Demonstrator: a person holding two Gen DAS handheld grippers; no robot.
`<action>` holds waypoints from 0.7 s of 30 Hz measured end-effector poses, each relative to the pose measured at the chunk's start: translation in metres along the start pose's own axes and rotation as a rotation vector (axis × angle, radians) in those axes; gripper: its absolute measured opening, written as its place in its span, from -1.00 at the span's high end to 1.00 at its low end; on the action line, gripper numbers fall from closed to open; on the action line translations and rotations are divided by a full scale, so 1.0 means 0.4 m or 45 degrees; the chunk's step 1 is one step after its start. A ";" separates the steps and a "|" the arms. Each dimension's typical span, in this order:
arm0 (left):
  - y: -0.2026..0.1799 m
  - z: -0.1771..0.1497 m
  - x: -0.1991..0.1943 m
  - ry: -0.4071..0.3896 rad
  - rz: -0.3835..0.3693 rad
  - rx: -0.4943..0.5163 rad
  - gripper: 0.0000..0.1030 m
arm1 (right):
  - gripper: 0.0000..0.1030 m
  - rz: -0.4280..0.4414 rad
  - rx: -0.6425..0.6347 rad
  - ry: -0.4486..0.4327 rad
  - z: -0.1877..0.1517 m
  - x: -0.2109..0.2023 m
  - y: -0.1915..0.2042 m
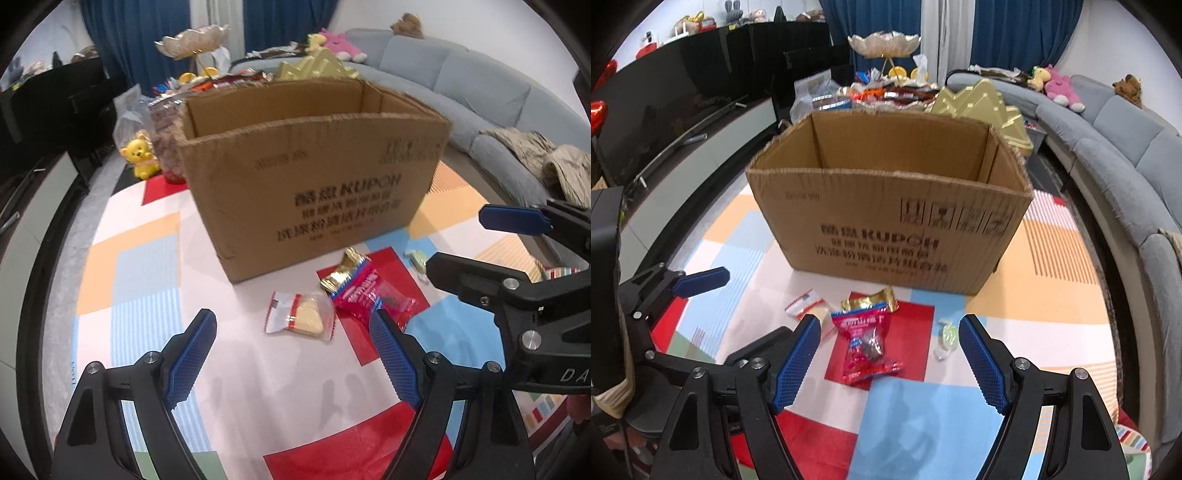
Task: Organize snacks
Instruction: 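Move both open tools down toward the wrapped pastry and pink HAWTHORN packet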
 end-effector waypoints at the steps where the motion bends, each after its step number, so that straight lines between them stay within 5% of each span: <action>1: -0.003 -0.004 0.009 0.011 -0.007 0.011 -0.65 | -0.51 0.006 0.004 0.019 -0.005 0.009 0.001; 21: 0.003 -0.031 0.147 0.134 -0.074 0.065 -0.54 | -0.48 0.025 -0.005 0.201 -0.036 0.141 0.009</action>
Point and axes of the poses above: each gripper's, at about its wrist camera, not at the fingertips, and x roughly the way its jaws point, y to its left, z to its top, the point moved 7 cm from there along x, roughly the way its jaws point, and after that the axes turned 1 degree about z, right-handed, at the moved point
